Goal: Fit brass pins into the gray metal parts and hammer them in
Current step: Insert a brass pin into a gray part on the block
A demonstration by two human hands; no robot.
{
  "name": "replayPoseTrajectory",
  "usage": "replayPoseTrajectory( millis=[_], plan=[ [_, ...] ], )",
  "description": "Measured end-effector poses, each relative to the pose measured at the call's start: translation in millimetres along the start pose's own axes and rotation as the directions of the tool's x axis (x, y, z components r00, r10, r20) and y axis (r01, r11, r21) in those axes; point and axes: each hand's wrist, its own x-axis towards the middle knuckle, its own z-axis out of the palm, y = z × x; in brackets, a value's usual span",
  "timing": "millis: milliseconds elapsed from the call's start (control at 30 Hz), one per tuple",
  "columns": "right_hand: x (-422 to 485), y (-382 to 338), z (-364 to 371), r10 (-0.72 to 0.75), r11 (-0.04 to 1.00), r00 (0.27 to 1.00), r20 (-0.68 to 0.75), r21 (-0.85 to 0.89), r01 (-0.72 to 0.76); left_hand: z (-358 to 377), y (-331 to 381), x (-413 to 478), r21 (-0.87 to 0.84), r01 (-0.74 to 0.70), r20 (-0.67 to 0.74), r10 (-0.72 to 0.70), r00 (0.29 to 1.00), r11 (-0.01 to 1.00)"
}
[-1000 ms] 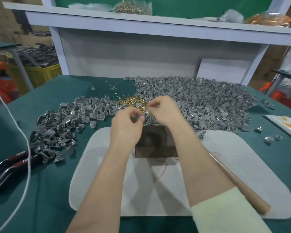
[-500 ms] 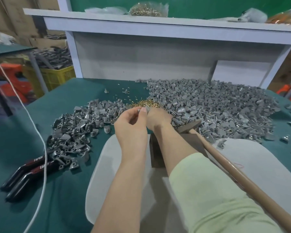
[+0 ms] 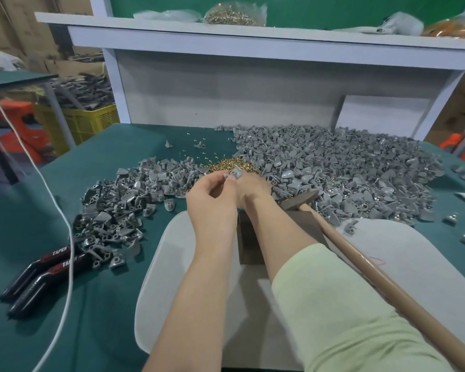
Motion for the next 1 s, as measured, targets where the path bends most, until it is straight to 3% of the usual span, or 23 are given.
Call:
replayPoseTrajectory(
  millis=[100, 233, 333, 433, 600, 667, 733, 833, 900, 1000],
  plan=[
    [2.7, -1.6, 0.3, 0.027, 0.995, 0.999, -0.017, 0.092, -0.025, -1.3, -0.3, 0.8, -0.002, -0.001, -0.016, 0.001, 1.000, 1.000],
    [3.6, -2.7, -16.9, 0.099, 0.918, 0.991, -0.094, 0.393, -0.054, -2.2, -0.2, 0.9, 0.006, 0.010, -0.031, -0.010, 0.999, 1.000],
    [-8.0, 7.5, -38.7, 0.133, 0.750, 0.983, -0.124, 0.661, -0.018, -2.3, 0.9, 1.4, 0.004, 0.050, -0.022, -0.050, 0.999, 0.999],
    [-32.3, 30.1, -58.9, 0.133, 0.556, 0.989, -0.062, 0.831, -0.022, -0.4, 2.6, -1.2, 0.048, 0.036, 0.046, -0.038, 0.998, 0.998],
    [-79.1, 75.4, -74.9, 0.084, 0.336, 0.996, 0.006, 0.941, -0.034, 8.3, 2.5, -16.7, 0.312, -0.110, 0.374, -0.015, 0.927, 0.944],
    [-93.8, 88.5, -73.9, 0.060, 0.320, 0.998, 0.014, 0.947, -0.033, 13.4, 0.6, -23.4, 0.497, -0.204, 0.469, -0.064, 0.881, 0.844],
    [-102.9, 97.2, -70.5, 0.073, 0.339, 0.997, 0.002, 0.940, -0.027, 16.9, 0.5, -30.2, 0.669, -0.305, 0.490, -0.093, 0.867, 0.678],
    [-110.8, 99.7, -61.9, 0.101, 0.376, 0.993, -0.067, 0.926, 0.024, 17.0, 0.8, -35.2, 0.778, -0.397, 0.491, -0.076, 0.868, 0.487],
    [-114.1, 97.5, -56.4, 0.104, 0.387, 0.988, -0.118, 0.920, 0.069, 15.9, 1.2, -34.7, 0.787, -0.414, 0.499, -0.079, 0.863, 0.458],
    [-116.4, 93.4, -54.6, 0.085, 0.457, 0.978, -0.188, 0.880, 0.129, 15.3, 5.0, -33.3, 0.745, -0.373, 0.485, -0.066, 0.872, 0.553]
  ],
)
